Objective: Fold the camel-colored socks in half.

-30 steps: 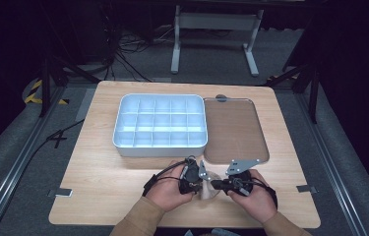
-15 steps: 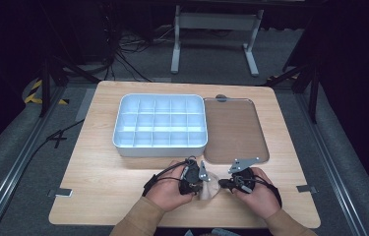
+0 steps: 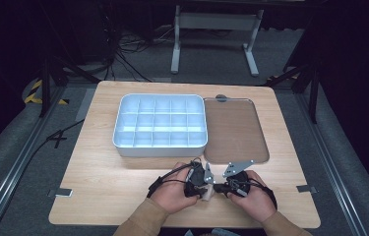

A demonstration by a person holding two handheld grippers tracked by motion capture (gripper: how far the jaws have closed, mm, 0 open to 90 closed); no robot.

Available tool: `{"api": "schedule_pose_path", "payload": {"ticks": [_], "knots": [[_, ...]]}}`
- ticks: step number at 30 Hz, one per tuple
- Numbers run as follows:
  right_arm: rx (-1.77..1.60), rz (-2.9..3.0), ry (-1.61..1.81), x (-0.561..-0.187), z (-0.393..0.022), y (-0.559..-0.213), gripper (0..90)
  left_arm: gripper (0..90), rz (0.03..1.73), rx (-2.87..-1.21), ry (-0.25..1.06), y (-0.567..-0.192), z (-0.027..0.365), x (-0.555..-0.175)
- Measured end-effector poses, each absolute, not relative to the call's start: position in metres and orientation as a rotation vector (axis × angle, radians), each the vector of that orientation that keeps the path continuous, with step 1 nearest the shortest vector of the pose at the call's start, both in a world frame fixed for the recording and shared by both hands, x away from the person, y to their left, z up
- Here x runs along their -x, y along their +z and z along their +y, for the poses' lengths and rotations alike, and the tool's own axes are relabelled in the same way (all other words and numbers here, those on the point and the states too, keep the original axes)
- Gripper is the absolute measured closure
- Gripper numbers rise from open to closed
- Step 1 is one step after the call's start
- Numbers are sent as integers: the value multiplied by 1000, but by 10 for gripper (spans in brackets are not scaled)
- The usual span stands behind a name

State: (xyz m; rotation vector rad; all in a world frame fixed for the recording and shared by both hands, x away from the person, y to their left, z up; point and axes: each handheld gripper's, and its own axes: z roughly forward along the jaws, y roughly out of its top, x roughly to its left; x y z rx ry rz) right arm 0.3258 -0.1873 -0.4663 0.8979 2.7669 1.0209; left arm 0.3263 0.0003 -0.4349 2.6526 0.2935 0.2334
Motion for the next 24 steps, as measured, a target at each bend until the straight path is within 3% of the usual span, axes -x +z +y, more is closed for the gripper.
{"api": "schedule_pose_path", "payload": {"ticks": [12,24], "knots": [[-896,2777,1032,-327,-190,-467,889,530,303,-2616,166,-440,2,-329],[-995,2700,1129,-331,-205,-451,769,515,378,-2641,147,-439,1,-329]]}}
